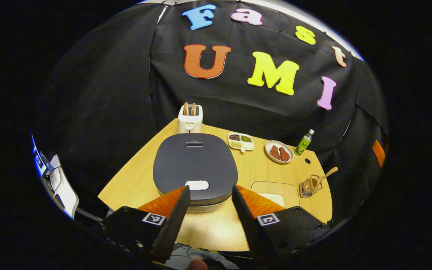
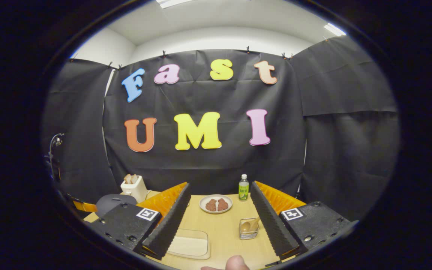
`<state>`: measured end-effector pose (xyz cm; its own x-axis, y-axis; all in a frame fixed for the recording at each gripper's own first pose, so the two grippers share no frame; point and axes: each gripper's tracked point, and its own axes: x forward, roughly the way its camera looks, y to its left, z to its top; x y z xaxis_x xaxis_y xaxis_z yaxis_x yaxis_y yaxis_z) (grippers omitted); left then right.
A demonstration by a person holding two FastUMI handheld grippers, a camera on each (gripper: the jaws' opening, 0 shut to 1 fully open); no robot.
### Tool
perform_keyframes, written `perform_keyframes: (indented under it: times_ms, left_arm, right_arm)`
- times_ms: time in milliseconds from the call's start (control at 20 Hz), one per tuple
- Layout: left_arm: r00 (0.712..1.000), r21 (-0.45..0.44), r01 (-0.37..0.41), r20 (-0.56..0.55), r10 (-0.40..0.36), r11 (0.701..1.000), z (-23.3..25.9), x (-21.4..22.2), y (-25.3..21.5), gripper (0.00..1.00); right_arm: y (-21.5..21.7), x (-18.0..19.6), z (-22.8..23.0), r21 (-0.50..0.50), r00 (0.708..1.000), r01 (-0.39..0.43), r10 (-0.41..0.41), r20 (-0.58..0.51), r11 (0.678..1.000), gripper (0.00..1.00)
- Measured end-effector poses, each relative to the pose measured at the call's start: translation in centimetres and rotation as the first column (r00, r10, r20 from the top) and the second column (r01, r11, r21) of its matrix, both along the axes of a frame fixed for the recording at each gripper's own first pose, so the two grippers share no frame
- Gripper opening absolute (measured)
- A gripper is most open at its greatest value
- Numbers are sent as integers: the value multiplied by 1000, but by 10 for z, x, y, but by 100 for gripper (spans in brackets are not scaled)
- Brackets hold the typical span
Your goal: Close the left gripper, press the button to open the rice cooker; take a wooden spoon from the chopstick holder with the right hand, scoop a spoonful of rice and pour it into the rice cooker, then put the wooden spoon back into the chopstick holder.
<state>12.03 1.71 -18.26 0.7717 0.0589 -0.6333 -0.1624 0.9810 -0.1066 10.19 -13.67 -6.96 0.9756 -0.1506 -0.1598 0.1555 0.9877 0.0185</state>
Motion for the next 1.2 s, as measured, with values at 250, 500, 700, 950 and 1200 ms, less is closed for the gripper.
perform_keyframes:
  times_ms: [250, 500, 700, 950, 1200]
  left_arm:
    - [995, -8, -31, -91, 30, 999, -26, 21, 17, 37]
    - [990, -62, -10, -141, 1, 998, -35, 39, 20, 1]
    - [983, -93, -9, -182, -8, 996, -56, 50, 21, 0]
    - [977, -138, -23, -213, -7, 990, -75, 53, 19, 0]
    - [975, -223, -47, -220, -3, 974, -78, 41, 17, 0]
  right_arm:
    - [-25, 2, -16, 8, 998, 54, -54, -40, 998, 96]
    - [-41, 6, -21, -2, 994, 96, -96, -55, 995, 96]
    - [-48, 4, -26, -3, 990, 123, -123, -70, 992, 96]
    - [-49, 5, -36, 22, 986, 140, -138, -98, 990, 100]
    - [-42, 4, -44, 42, 984, 138, -132, -124, 990, 97]
